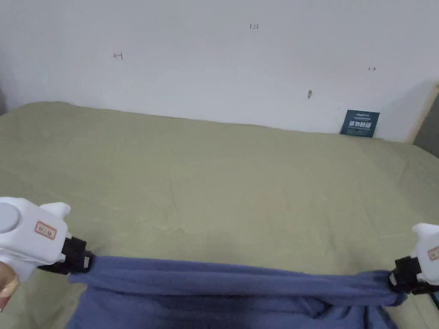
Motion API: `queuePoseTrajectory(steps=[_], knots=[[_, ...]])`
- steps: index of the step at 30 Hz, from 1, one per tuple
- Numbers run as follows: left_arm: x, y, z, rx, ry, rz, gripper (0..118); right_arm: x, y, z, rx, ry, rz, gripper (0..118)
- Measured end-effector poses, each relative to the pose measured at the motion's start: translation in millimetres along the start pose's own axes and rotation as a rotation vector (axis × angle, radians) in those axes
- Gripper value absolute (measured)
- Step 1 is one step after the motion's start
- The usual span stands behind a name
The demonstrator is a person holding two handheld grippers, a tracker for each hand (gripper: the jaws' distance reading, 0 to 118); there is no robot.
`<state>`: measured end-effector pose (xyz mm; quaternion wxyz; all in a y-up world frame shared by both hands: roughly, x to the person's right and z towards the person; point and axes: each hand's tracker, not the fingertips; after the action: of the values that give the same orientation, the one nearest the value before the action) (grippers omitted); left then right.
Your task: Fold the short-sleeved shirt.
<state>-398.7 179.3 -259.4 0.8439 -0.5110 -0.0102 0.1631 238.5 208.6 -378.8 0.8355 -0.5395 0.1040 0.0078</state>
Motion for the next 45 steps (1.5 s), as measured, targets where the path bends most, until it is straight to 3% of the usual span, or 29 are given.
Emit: queuePoseTrajectory(steps=[7,10,14,15,16,18,19,23,27,28,29,30,31,32,37,40,43,45], knots=[[-15.9,-84.0,-37.0,-0.156,0.019,0.053,4,25.3,-90.2,-45.9,-0.137,0.003,-0.086,1],[-27.5,-91.4,-46.0,-0.139,-0.004,0.151,4,32.3,-99.9,-61.5,-0.138,-0.012,-0.106,1],[-23.4,-91.1,-45.2,-0.125,0.006,0.127,7,32.8,-94.4,-76.9,-0.137,-0.052,-0.104,1],[-21.6,-90.2,-44.0,-0.126,0.009,0.122,15,28.5,-91.6,-76.7,-0.144,-0.073,-0.078,2],[-19.3,-89.0,-39.7,-0.127,0.007,0.120,38,24.3,-88.0,-76.2,-0.165,-0.084,-0.059,13],[-13.6,-86.8,-27.2,-0.114,-0.006,0.123,96,17.0,-82.7,-64.6,-0.170,-0.104,-0.027,58],[-6.1,-84.9,-16.8,-0.103,0.016,0.104,110,12.0,-79.4,-55.7,-0.154,-0.131,0.003,83],[26.1,-72.8,31.6,0.030,0.069,-0.020,109,-17.2,-69.0,-12.7,-0.011,-0.146,0.044,81],[58.3,-62.0,46.5,0.101,0.049,-0.034,108,-57.4,-61.3,9.8,0.074,-0.073,0.057,80],[66.7,-61.8,46.6,0.127,0.039,-0.036,101,-66.7,-60.6,10.0,0.077,-0.055,0.060,71],[70.8,-62.1,41.7,0.139,0.029,-0.037,89,-76.2,-60.9,9.3,0.088,-0.040,0.063,58],[76.8,-61.7,37.5,0.135,0.032,-0.037,70,-84.1,-61.3,7.0,0.095,-0.026,0.070,39],[83.1,-61.1,30.9,0.130,0.040,-0.050,30,-92.0,-63.0,3.7,0.095,-0.024,0.076,6],[89.1,-61.4,23.7,0.117,0.046,-0.073,0,-100.7,-65.2,-1.5,0.102,-0.027,0.072,0],[73.1,-65.9,-0.7,0.120,0.010,-0.055,0,-116.3,-69.8,-13.3,0.116,0.015,0.031,0],[41.9,-60.2,-4.4,0.115,-0.067,-0.009,0,-120.2,-69.9,-17.7,0.095,0.010,0.061,0],[-18.7,-51.7,-8.3,0.083,-0.299,0.039,0,-119.0,-70.4,-16.7,0.092,0.010,0.069,0],[-60.5,-56.2,-13.2,0.141,-0.443,0.146,0,-117.0,-71.1,-14.9,0.087,0.014,0.068,0]])
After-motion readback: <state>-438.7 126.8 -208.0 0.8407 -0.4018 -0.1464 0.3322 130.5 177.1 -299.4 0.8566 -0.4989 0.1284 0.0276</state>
